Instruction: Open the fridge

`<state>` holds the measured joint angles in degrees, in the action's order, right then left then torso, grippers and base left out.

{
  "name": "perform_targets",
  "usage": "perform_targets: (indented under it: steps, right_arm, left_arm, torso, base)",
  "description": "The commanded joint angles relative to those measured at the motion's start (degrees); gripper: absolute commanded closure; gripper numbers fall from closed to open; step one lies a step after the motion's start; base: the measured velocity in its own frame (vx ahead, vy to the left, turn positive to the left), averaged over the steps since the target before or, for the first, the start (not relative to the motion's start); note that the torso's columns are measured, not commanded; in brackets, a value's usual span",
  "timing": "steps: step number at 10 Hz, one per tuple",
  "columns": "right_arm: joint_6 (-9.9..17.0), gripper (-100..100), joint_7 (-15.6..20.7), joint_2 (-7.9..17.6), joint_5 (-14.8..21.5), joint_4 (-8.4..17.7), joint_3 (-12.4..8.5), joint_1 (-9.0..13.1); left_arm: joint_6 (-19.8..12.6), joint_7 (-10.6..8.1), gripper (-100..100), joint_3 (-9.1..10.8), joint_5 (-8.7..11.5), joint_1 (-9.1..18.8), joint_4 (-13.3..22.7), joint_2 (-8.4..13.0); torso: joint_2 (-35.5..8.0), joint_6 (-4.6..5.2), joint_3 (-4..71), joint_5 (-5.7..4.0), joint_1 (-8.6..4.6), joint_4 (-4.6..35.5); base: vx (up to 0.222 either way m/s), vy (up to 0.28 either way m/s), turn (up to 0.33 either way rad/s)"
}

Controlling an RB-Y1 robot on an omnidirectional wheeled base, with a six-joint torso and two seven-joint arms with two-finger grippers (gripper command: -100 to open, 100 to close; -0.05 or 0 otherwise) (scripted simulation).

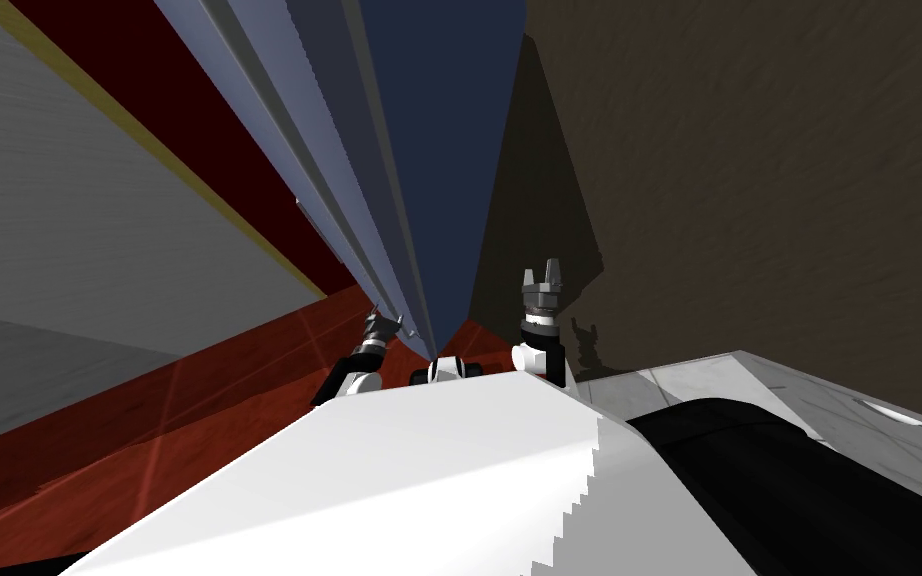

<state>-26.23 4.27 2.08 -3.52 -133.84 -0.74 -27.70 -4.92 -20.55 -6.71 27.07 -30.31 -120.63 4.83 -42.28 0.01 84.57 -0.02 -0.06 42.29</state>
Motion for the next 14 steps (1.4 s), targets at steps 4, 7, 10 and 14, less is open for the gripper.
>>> perform_targets:
  steps: [4,7,10,14]
  right_arm:
    - [0.00,0,0.00,0.00,0.00,0.00,0.00,0.00]
    - [0.00,0,0.00,0.00,0.00,0.00,-0.01,0.00]
    - [0.00,0,0.00,0.02,0.00,0.00,-0.01,0.01]
    - [0.01,0,0.00,0.03,0.00,0.01,-0.03,0.02]
  left_arm:
    - [-1.27,-0.22,100,1.21,0.04,2.16,1.08,-0.35]
    - [0.37,0.12,100,-0.60,-0.09,-1.06,-0.58,0.00]
    - [-0.10,-0.52,100,-2.05,0.56,-0.17,-1.17,1.63]
    - [0.03,-0.78,100,-4.78,1.26,0.08,-1.87,4.73]
  torso:
    - [0.05,0.03,0.03,0.03,0.09,-0.01]
    - [-0.29,-0.07,-0.24,-0.12,-0.22,0.00]
    - [-0.34,0.01,-0.17,-0.10,0.27,0.14]
    - [0.26,-0.06,0.18,-0.09,0.39,0.22]
  base:
    - [0.000,-0.012,-0.003]
    - [0.012,0.027,0.010]
    - [-0.032,0.162,-0.105]
    - [-0.123,0.313,-0.121]
